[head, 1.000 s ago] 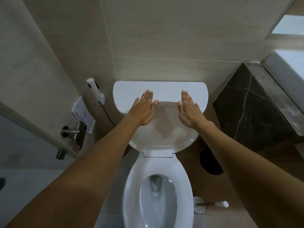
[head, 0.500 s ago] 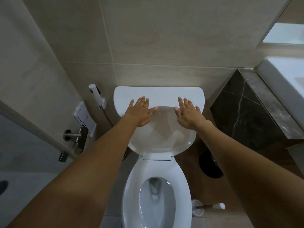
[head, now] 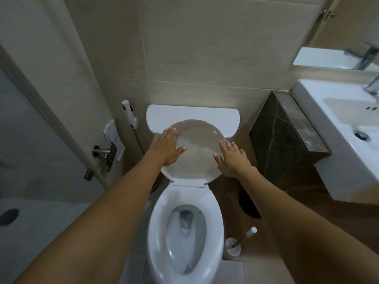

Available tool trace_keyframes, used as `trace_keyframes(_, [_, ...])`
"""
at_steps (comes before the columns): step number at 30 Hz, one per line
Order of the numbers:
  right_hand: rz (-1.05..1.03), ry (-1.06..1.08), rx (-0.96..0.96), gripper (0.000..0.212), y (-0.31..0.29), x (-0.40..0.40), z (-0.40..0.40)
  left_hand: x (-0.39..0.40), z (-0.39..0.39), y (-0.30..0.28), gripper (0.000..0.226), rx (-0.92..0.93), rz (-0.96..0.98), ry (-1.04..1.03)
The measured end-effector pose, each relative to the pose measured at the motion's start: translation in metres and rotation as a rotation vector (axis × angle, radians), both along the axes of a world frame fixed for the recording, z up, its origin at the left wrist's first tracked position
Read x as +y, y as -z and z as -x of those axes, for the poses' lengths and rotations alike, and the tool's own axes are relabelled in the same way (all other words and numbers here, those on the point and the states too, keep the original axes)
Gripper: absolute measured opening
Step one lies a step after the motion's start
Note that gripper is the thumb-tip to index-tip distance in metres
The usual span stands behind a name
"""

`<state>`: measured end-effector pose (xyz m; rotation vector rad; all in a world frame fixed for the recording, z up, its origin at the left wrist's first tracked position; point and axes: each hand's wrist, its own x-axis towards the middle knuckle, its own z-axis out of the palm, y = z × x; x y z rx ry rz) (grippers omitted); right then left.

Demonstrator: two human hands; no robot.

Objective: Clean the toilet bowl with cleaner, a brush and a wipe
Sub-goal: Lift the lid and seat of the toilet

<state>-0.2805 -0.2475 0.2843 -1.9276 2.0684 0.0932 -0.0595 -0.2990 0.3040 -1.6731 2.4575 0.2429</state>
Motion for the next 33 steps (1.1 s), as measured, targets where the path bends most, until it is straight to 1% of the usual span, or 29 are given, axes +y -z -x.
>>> trace_keyframes(5, [0.008,-0.047,-0.011,0.063,0.017,0.058,-0.014,0.066,-0.006,0.015,0.068,0.028,-0.028,-0.043])
trace_keyframes(13, [-0.110,-0.057,-0.030,0.060,0.091,0.136,-0.031,0.151,-0.023,0.093,0.070,0.031,-0.138,-0.067])
trace_keyframes(17, [-0.137,-0.055,-0.047,0.060,0.144,0.172,-0.041,0.184,-0.033,0.151,0.070,-0.020,-0.188,-0.055])
trace_keyframes(20, [-0.163,-0.033,-0.055,0.060,0.189,0.201,-0.048,0.212,-0.040,0.200,0.069,-0.021,-0.271,-0.061])
trace_keyframes(24, [-0.238,-0.022,-0.010,0.060,0.248,0.237,-0.056,0.250,-0.049,0.260,0.069,-0.047,-0.340,-0.037])
trace_keyframes(28, [-0.318,-0.019,-0.026,0.060,0.301,0.265,-0.066,0.281,-0.054,0.321,0.070,-0.085,-0.408,-0.006])
trace_keyframes(33, [-0.342,-0.057,-0.048,0.057,0.361,0.293,-0.081,0.309,-0.058,0.385,0.075,-0.020,-0.462,0.016])
